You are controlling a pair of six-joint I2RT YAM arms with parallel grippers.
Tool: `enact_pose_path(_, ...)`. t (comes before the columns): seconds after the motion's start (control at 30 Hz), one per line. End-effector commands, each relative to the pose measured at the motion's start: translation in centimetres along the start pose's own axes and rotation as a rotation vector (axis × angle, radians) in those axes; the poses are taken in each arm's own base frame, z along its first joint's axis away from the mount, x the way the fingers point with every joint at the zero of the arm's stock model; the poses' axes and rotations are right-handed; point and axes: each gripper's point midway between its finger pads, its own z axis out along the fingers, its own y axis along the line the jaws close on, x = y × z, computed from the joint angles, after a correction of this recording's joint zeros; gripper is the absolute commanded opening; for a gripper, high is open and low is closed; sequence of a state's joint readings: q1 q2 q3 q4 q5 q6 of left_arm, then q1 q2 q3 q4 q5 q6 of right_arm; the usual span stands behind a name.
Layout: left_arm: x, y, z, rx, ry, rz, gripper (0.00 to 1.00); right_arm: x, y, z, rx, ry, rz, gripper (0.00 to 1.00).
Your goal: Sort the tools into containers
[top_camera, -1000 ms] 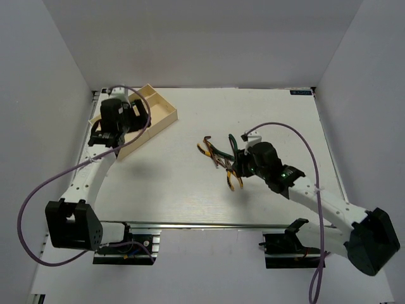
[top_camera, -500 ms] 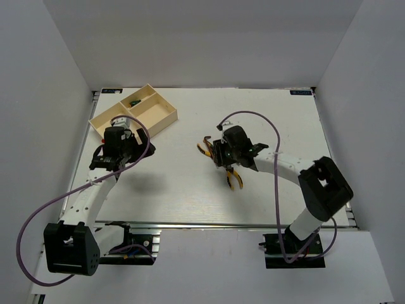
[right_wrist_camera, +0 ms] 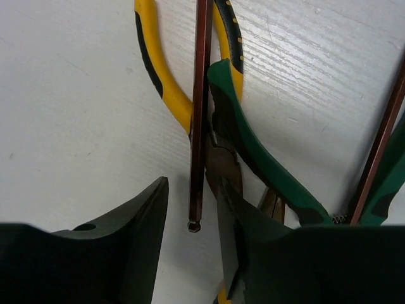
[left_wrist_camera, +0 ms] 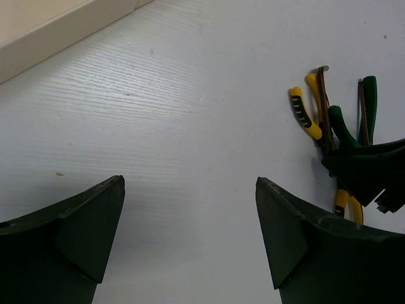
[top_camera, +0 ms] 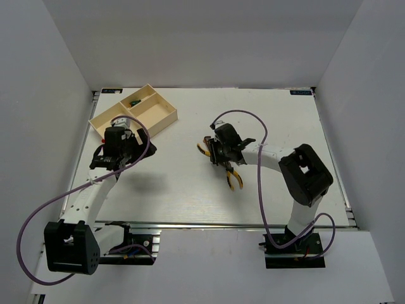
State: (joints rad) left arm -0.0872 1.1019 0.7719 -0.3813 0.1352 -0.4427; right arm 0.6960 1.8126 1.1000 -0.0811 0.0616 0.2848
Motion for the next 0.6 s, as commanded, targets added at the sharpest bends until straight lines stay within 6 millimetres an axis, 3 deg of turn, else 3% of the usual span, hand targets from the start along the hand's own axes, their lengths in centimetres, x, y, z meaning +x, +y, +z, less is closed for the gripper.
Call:
enact_pose_path(0.0, -1.5, -1.1, -0.4, 0.041, -0.031, -0.003, 0.94, -0.6, 0.2, 0.4, 0.017, -0.003, 0.008, 0.40)
enact_pose_path(0.17, -1.3, -1.2, -0.4, 0.048, -0.023, -0.004, 0.94, 0.2, 0.1, 1.4, 0.027, 0.028, 0.002, 0.32)
enact_pose_path(0.33, -1.2, -1.4, -0.4, 0.056, -0.018, -0.014, 0.94, 0.0, 0.3, 1.1, 0.038, 0.010, -0.004, 0.00)
enact_pose_path(0.57, -0.7, -2.9, -0.1, 0.141, 0.017, -0.022, 0.94, -2.0, 0.6, -1.0, 0.041, -0.064, -0.031, 0.00)
